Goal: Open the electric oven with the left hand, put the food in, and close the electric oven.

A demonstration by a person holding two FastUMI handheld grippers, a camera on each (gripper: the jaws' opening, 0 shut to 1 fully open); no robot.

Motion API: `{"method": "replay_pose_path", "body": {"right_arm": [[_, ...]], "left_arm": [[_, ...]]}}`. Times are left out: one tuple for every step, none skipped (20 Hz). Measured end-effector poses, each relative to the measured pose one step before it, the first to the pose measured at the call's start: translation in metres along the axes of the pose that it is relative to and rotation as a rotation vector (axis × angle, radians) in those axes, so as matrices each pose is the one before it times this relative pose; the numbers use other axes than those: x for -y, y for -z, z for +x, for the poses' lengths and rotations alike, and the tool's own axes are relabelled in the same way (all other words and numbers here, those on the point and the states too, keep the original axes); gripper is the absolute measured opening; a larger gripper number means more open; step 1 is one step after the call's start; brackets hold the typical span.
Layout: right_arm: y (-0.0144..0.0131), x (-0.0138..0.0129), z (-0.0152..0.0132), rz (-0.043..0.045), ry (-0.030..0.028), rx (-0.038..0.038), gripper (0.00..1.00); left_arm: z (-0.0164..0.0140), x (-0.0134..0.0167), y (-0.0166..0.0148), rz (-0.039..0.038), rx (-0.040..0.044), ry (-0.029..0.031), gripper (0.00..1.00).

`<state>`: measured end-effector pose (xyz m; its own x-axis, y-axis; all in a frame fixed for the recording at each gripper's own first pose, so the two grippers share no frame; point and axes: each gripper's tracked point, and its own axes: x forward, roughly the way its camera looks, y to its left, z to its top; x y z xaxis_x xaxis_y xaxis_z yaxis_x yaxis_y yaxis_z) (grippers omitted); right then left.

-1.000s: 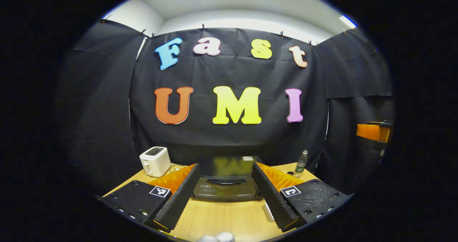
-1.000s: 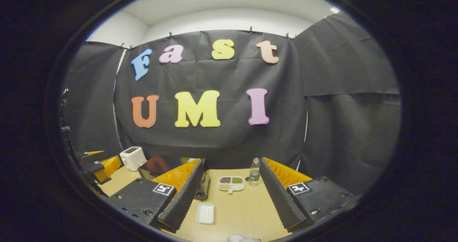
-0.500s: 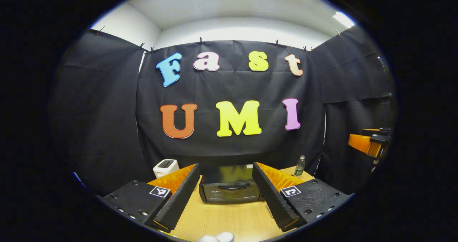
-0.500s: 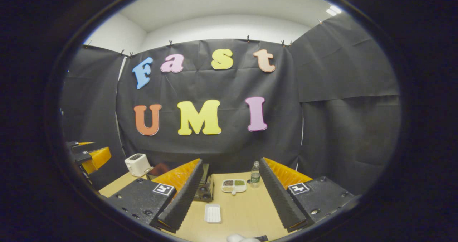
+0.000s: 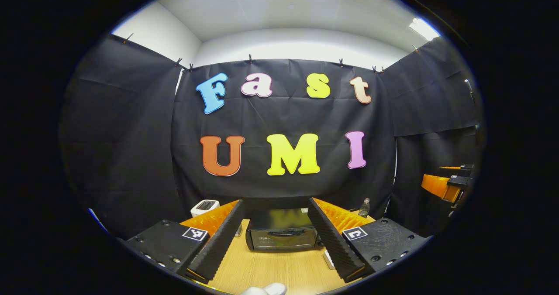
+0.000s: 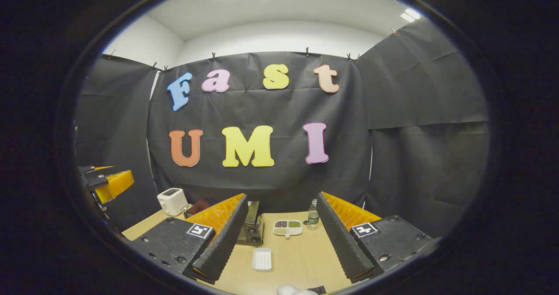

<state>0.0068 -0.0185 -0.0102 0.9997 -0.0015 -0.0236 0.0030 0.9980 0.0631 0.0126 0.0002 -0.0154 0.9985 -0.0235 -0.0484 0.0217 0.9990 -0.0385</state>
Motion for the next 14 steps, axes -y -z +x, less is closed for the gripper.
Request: {"method": "replay_pose_path", "body": {"right_arm": [[-0.00166, 0.00052, -0.00097, -0.00347, 0.00241, 0.00513, 0.97], [-0.00216, 0.00012, -0.00128, -0.00183, -0.0012, 0.00179, 0.96], [-0.00202, -0.00079, -0.00006, 0.0022, -0.00173, 0.0054, 0.97], [-0.00131, -0.00129, -0.00012, -0.00009, -0.00235, -0.00018, 0.97], [-0.00081, -0.00059, 0.00018, -0.00113, -0.00138, 0.00211, 1.0], [-0.00143, 0.0005, -0.00063, -0.00238, 0.0002, 0.00287, 0.97], [-0.00204, -0.00007, -0.00099, -0.00217, -0.00106, 0.0024, 0.97], [-0.00134, -0.00163, -0.00136, -0.00023, -0.00159, 0.00359, 0.97], [-0.00165, -0.00016, -0.00081, 0.00002, 0.00062, 0.0038, 0.96], [-0.00007, -0.00053, 0.00086, -0.00193, 0.00042, -0.00167, 0.97], [-0.0007, 0.00048, 0.00013, -0.00091, 0.00334, -0.00062, 1.0], [0.00042, -0.00018, -0.00115, 0.00167, 0.00173, -0.00128, 1.0], [-0.00073, -0.001, -0.00053, 0.00508, -0.00253, -0.00001, 0.99], [-0.00088, -0.00014, -0.0003, 0.00544, 0.00063, -0.00016, 0.97]], "left_arm": [[-0.00136, -0.00064, -0.00285, -0.00041, 0.00358, -0.00146, 0.96], [-0.00105, -0.00198, -0.00122, 0.00207, 0.002, -0.0035, 0.96], [-0.00084, -0.00141, -0.0025, 0.00269, 0.00581, -0.00268, 0.96], [-0.00087, -0.0014, -0.00084, 0.00072, 0.00113, -0.00322, 0.96], [-0.00128, -0.00095, -0.00269, -0.00095, 0.00488, -0.00185, 0.96], [-0.00007, -0.0051, -0.00205, -0.00151, 0.00127, -0.00404, 0.96], [0.00039, -0.001, -0.0017, -0.00133, 0.00576, -0.00011, 0.96], [0.00032, -0.00001, -0.00128, -0.00085, 0.00256, 0.00011, 0.96], [-0.00051, -0.00058, -0.00163, -0.00268, 0.0001, -0.00095, 0.96], [-0.00059, 0.00025, -0.00248, -0.00081, 0.00424, 0.00077, 0.96], [-0.00047, 0.0, -0.00007, -0.00039, -0.0001, -0.00136, 0.96], [-0.00074, -0.0007, -0.0007, 0.0018, 0.00296, 0.00057, 0.96], [-0.00004, -0.0003, 0.00063, 0.00103, -0.00061, -0.00012, 0.96], [-0.00161, 0.00087, 0.00092, 0.00063, -0.00068, 0.00153, 0.96]]}}
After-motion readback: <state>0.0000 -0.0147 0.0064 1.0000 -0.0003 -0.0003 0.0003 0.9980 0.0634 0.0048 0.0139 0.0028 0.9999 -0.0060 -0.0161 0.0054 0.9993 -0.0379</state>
